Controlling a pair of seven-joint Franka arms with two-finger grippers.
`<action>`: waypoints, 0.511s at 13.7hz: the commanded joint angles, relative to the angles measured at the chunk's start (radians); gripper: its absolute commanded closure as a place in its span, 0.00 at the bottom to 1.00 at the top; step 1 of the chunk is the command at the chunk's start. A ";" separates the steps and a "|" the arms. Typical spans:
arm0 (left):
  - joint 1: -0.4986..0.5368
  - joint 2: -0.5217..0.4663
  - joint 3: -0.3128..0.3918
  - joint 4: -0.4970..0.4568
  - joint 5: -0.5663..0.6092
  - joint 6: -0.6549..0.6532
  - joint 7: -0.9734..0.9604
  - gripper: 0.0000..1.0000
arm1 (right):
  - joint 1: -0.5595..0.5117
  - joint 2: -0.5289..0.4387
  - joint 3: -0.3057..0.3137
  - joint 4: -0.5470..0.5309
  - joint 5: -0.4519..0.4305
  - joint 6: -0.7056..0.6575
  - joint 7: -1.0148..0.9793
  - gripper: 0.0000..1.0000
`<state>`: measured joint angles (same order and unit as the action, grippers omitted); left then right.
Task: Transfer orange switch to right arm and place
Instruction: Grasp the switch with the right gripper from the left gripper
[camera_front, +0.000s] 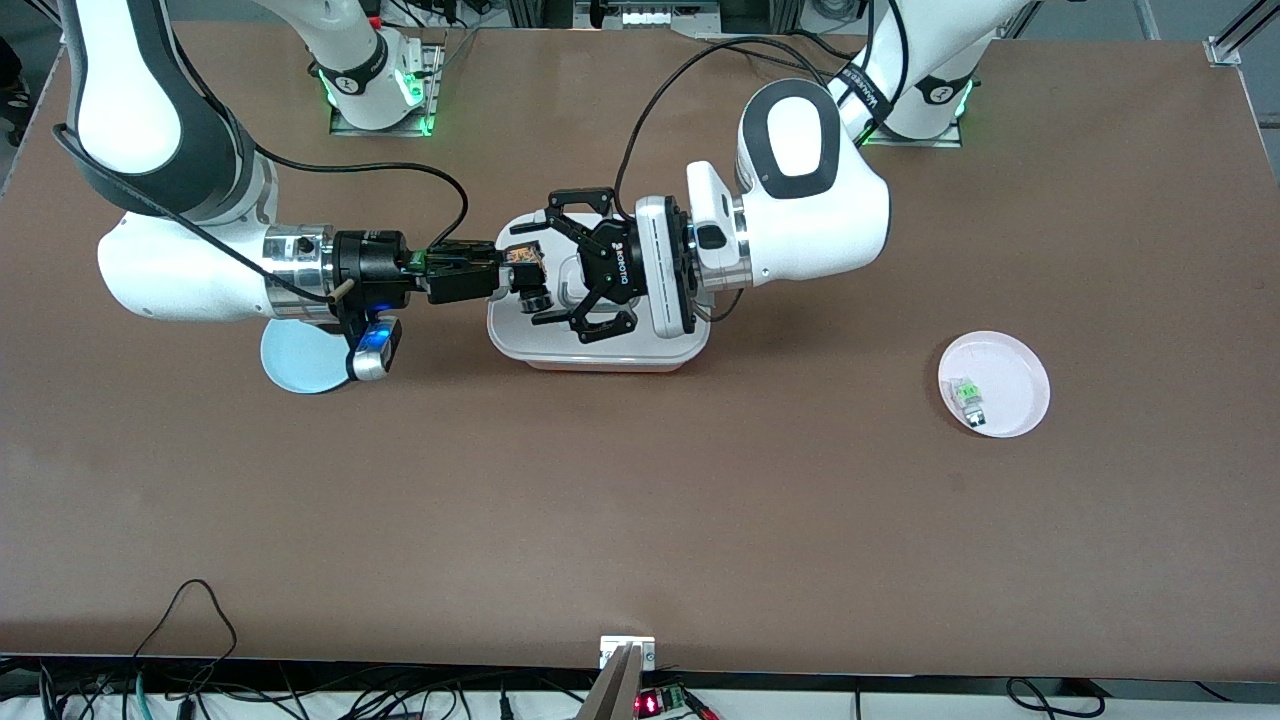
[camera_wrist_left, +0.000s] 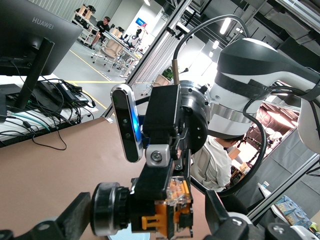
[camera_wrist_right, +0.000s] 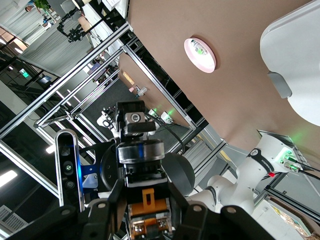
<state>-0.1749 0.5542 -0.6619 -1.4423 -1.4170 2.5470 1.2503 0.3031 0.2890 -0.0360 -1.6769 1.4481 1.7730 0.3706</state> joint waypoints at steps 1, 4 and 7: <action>0.009 -0.033 -0.002 -0.009 -0.019 -0.005 0.014 0.00 | 0.005 -0.013 -0.005 -0.006 0.026 -0.001 -0.027 0.71; 0.049 -0.072 -0.002 -0.055 -0.016 -0.065 0.011 0.00 | 0.005 -0.014 -0.015 -0.015 0.017 -0.001 -0.059 0.71; 0.109 -0.102 0.004 -0.086 -0.011 -0.149 0.011 0.00 | 0.004 -0.021 -0.018 -0.023 -0.021 -0.001 -0.058 0.71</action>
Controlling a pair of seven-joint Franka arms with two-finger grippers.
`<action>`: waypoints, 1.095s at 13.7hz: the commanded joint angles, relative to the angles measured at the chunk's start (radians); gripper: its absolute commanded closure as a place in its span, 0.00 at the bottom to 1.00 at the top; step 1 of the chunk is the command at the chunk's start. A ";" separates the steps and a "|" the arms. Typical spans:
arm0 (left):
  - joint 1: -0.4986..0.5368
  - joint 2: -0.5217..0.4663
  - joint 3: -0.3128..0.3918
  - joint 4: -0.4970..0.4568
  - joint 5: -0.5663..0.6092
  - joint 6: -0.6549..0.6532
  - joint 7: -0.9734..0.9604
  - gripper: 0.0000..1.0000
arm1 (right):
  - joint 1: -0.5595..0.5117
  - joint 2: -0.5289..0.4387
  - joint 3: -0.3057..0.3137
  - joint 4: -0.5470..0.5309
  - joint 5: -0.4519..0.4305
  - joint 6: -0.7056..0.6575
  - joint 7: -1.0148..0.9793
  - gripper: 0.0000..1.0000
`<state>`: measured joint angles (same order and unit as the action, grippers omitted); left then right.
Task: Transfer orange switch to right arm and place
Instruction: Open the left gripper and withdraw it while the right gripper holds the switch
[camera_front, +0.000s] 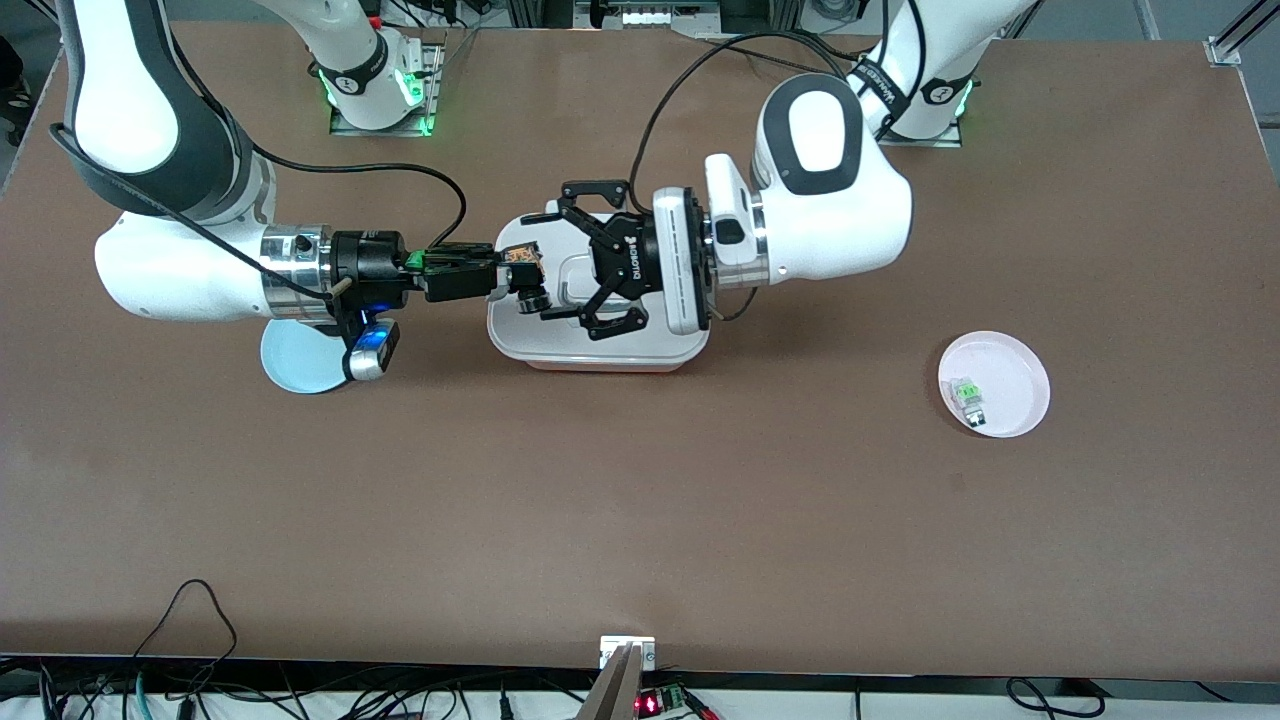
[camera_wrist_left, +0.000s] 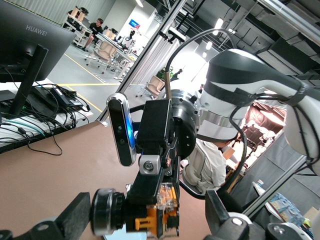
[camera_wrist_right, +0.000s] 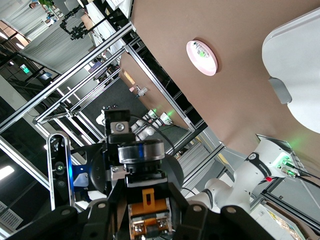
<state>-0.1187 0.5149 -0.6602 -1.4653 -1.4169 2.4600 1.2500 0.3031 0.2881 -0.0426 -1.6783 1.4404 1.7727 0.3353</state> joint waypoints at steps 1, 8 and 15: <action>0.074 -0.062 0.005 -0.069 0.016 -0.108 0.011 0.00 | 0.004 -0.023 -0.017 -0.027 -0.026 -0.001 -0.024 0.71; 0.249 -0.061 0.008 0.009 0.583 -0.622 -0.343 0.00 | 0.002 -0.046 -0.039 -0.083 -0.288 0.001 -0.100 0.71; 0.375 -0.067 0.010 0.072 0.957 -0.914 -0.686 0.00 | -0.001 -0.046 -0.046 -0.100 -0.703 0.014 -0.189 0.71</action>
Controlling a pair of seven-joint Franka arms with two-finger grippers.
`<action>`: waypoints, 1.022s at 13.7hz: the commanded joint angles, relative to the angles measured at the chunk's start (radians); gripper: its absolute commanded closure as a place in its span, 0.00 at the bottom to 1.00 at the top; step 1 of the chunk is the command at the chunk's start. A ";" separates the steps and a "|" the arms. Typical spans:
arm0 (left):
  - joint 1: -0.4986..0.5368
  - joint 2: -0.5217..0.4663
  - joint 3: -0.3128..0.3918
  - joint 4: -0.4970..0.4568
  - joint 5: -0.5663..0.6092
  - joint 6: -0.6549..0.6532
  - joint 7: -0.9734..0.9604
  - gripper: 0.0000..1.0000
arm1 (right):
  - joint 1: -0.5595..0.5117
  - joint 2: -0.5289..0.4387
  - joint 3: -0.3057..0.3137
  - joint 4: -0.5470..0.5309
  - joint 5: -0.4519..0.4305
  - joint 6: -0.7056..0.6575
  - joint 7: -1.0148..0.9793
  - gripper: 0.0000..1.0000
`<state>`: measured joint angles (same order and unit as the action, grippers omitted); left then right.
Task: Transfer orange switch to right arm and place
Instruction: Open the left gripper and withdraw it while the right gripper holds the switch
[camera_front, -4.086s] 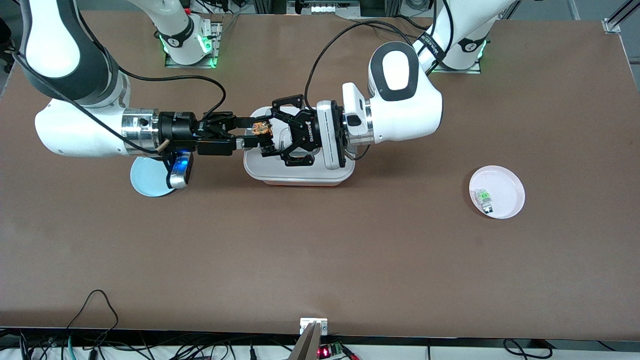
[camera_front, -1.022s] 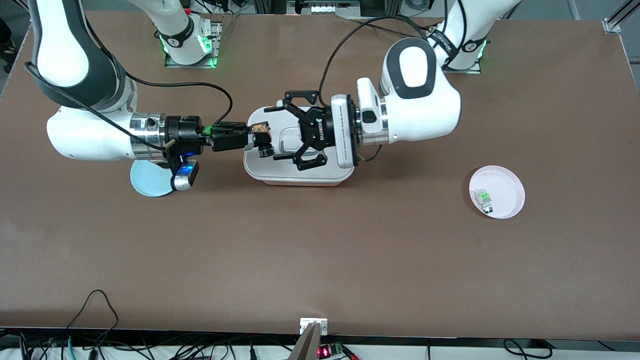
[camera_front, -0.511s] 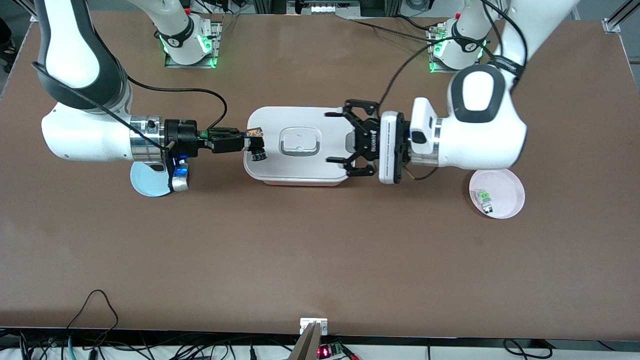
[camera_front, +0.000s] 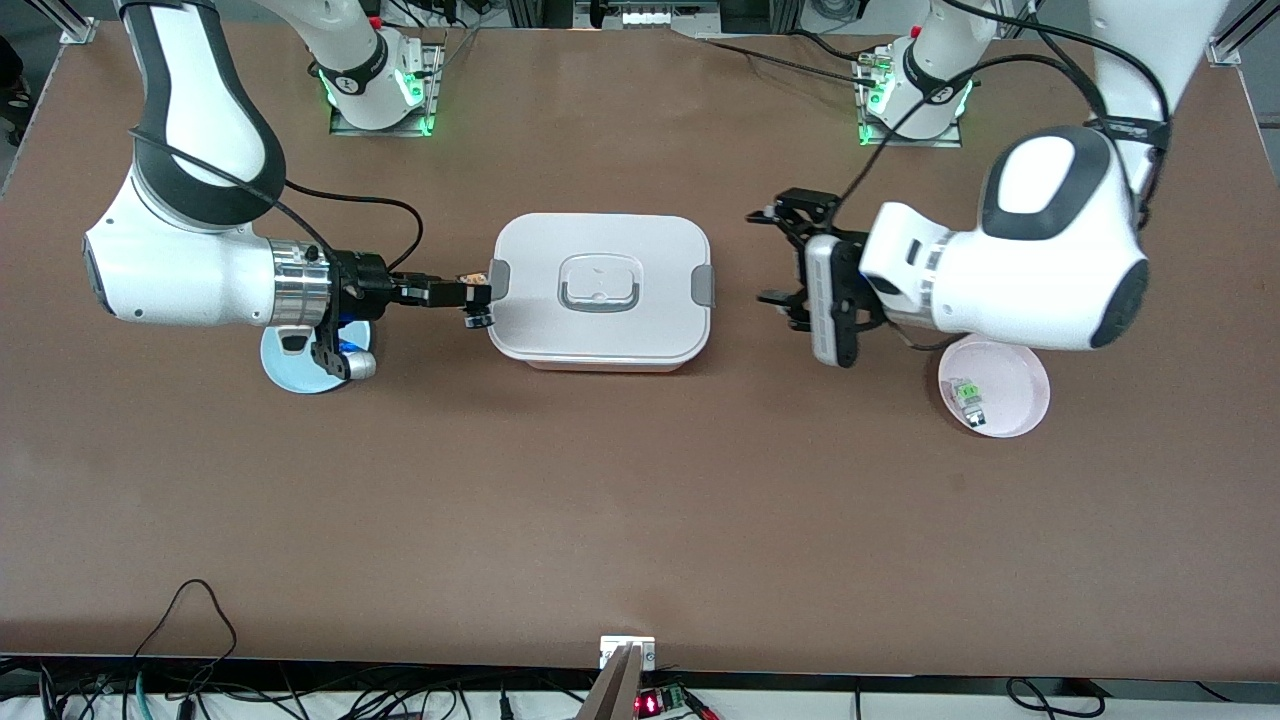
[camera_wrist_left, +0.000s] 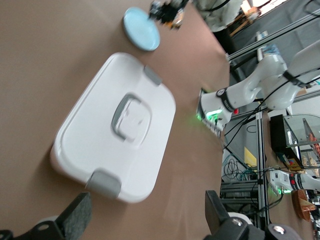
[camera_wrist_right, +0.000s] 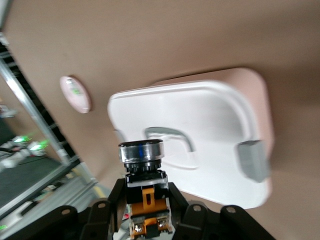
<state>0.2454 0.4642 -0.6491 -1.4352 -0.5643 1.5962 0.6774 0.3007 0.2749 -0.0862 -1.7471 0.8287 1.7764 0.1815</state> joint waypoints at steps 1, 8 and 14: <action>0.011 -0.016 -0.007 0.076 0.207 -0.079 -0.165 0.00 | 0.002 -0.033 -0.003 -0.031 -0.164 0.009 -0.071 0.71; -0.012 -0.091 0.067 0.128 0.420 -0.177 -0.279 0.00 | -0.017 -0.031 -0.003 -0.095 -0.437 0.089 -0.287 0.71; -0.245 -0.231 0.472 0.076 0.455 -0.210 -0.346 0.00 | -0.081 -0.029 -0.003 -0.138 -0.618 0.149 -0.552 0.71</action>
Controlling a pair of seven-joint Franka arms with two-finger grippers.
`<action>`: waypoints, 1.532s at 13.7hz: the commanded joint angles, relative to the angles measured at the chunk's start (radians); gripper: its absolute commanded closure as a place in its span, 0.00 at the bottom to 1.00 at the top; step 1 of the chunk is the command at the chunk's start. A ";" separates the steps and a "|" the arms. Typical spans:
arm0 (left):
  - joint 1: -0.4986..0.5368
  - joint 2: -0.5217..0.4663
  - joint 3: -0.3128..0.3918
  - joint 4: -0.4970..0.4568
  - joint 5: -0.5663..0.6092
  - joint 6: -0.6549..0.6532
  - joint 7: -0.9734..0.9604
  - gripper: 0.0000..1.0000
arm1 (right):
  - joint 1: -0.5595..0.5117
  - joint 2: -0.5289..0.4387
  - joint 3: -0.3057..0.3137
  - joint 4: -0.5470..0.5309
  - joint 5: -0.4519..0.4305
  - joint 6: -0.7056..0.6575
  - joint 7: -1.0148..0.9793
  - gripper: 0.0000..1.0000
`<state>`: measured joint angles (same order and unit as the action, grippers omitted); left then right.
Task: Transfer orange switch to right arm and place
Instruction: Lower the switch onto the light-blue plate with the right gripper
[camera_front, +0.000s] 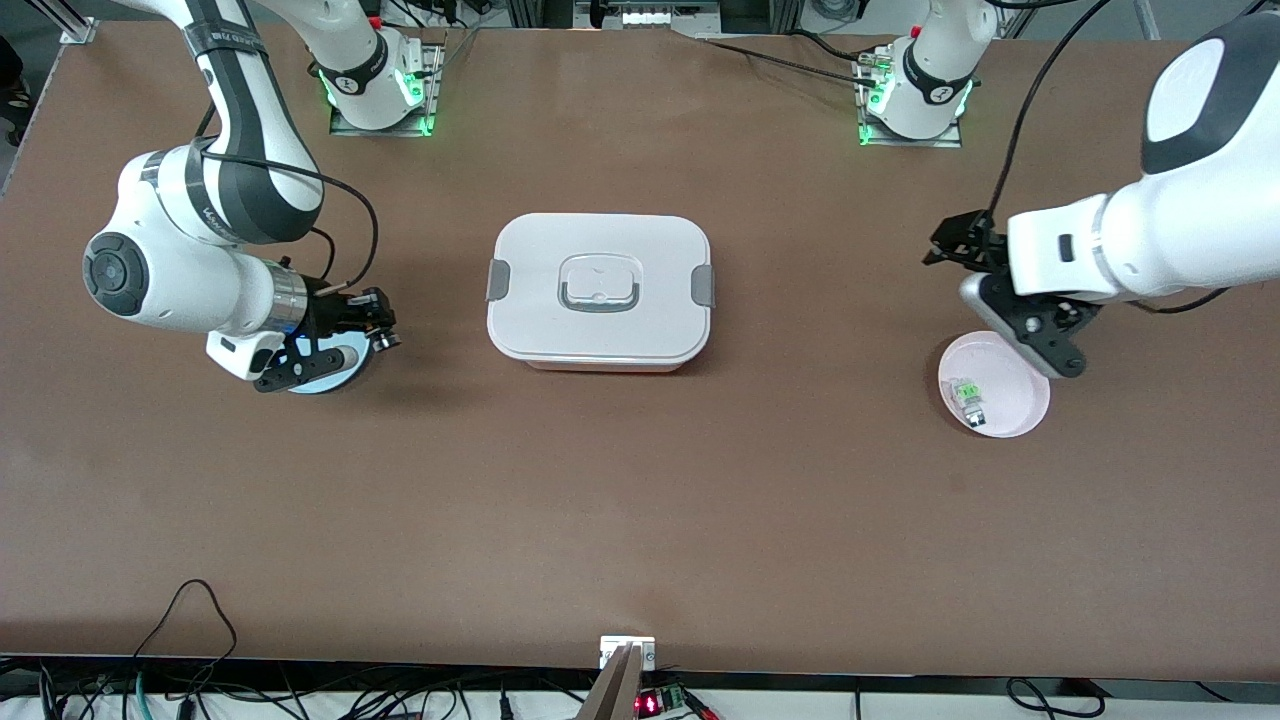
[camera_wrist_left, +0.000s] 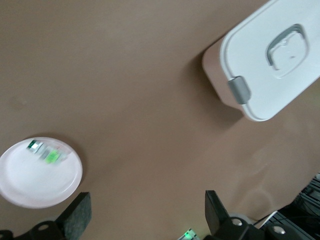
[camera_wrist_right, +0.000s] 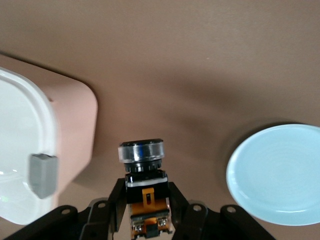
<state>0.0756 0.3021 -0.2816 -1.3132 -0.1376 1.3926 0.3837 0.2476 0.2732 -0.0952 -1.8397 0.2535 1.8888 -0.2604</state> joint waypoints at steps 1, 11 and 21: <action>-0.082 -0.096 0.137 -0.067 0.027 0.002 -0.134 0.00 | -0.033 -0.029 0.006 -0.059 -0.075 0.051 -0.169 0.71; -0.154 -0.238 0.300 -0.221 0.116 0.065 -0.348 0.00 | -0.136 -0.054 0.006 -0.229 -0.315 0.285 -0.790 0.71; -0.149 -0.218 0.298 -0.198 0.177 0.114 -0.349 0.00 | -0.165 -0.085 0.008 -0.446 -0.315 0.553 -1.106 0.71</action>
<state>-0.0618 0.0932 0.0064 -1.5004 0.0080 1.4773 0.0439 0.0967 0.2283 -0.0970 -2.2270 -0.0453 2.3911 -1.3061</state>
